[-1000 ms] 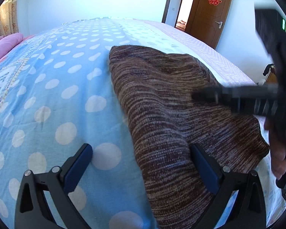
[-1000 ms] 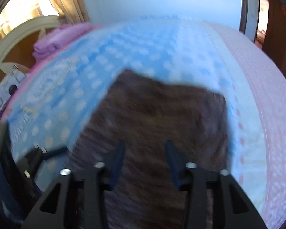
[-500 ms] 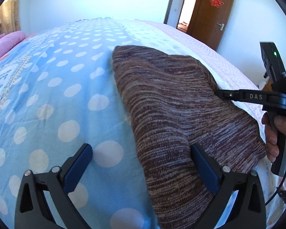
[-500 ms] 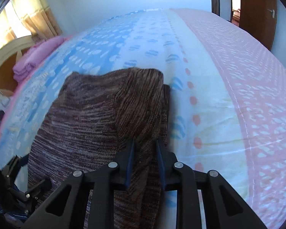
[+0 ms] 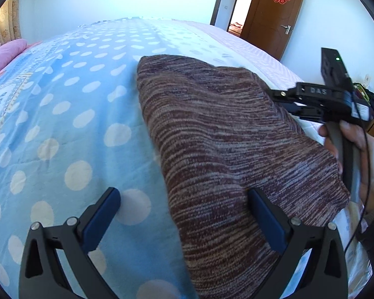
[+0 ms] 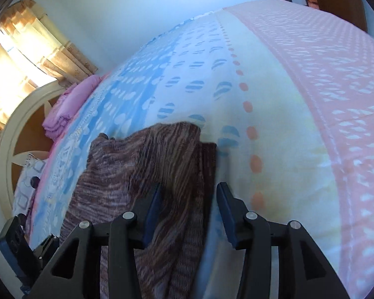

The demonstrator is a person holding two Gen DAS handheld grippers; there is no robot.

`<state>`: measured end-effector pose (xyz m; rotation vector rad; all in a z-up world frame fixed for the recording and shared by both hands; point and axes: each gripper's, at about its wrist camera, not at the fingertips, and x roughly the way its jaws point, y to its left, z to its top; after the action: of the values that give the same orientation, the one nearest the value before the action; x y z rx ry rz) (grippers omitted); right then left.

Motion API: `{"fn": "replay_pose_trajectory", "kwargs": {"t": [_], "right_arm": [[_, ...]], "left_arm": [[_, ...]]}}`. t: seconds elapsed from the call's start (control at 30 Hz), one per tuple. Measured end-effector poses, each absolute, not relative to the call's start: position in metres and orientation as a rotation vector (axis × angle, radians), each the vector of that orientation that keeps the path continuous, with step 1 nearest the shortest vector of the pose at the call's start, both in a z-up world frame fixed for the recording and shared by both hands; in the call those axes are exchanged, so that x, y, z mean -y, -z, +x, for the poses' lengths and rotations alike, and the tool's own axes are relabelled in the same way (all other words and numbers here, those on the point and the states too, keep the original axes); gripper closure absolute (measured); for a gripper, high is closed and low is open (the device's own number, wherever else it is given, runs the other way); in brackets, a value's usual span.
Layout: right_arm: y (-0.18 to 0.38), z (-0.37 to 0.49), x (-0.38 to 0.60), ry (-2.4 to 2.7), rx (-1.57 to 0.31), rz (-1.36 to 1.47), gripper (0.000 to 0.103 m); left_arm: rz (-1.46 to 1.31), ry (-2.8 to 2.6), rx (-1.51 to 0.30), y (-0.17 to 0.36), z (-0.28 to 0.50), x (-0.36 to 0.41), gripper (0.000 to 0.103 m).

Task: Fold small clothes
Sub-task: 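Move both grippers to the end of the folded brown sweater and close them on it, then lift the sweater end with both grippers and fold it over onto the rest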

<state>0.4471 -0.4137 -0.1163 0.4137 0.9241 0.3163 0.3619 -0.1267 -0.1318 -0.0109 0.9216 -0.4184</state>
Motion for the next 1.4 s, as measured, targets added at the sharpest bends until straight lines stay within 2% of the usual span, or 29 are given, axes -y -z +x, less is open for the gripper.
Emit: {"fn": "replay_pose_trajectory", "kwargs": {"t": [0.23,0.33,0.4,0.47,0.6,0.77,0.97,1.07,1.4], "right_arm": [[0.126,0.467,0.416,-0.398,-0.902,0.492,0.057],[0.126,0.471,0.412,-0.418,-0.903,0.482,0.063],[0.127,0.47,0.41,-0.442,-0.901,0.476,0.073],[0.128,0.47,0.405,-0.462,-0.9,0.457,0.076],[0.127,0.469,0.401,-0.458,-0.897,0.434,0.077],[0.121,0.462,0.396,-0.419,-0.884,0.4,0.079],[0.112,0.452,0.396,-0.393,-0.874,0.413,0.08],[0.104,0.447,0.394,-0.394,-0.866,0.419,0.08],[0.07,0.415,0.368,-0.446,-0.823,0.413,0.081]], "left_arm": [[-0.013,0.46,-0.914,0.132,0.365,0.131,0.001],[-0.012,0.479,-0.909,0.131,0.364,0.133,0.005],[-0.013,0.495,-0.903,0.13,0.363,0.135,0.011],[-0.011,0.516,-0.895,0.129,0.361,0.137,0.021],[0.01,0.533,-0.881,0.125,0.355,0.143,0.034],[0.044,0.519,-0.852,0.118,0.346,0.145,0.058],[0.101,0.494,-0.851,0.111,0.344,0.15,0.071],[0.108,0.486,-0.86,0.106,0.343,0.149,0.075],[0.095,0.48,-0.86,0.093,0.323,0.131,0.077]]}}
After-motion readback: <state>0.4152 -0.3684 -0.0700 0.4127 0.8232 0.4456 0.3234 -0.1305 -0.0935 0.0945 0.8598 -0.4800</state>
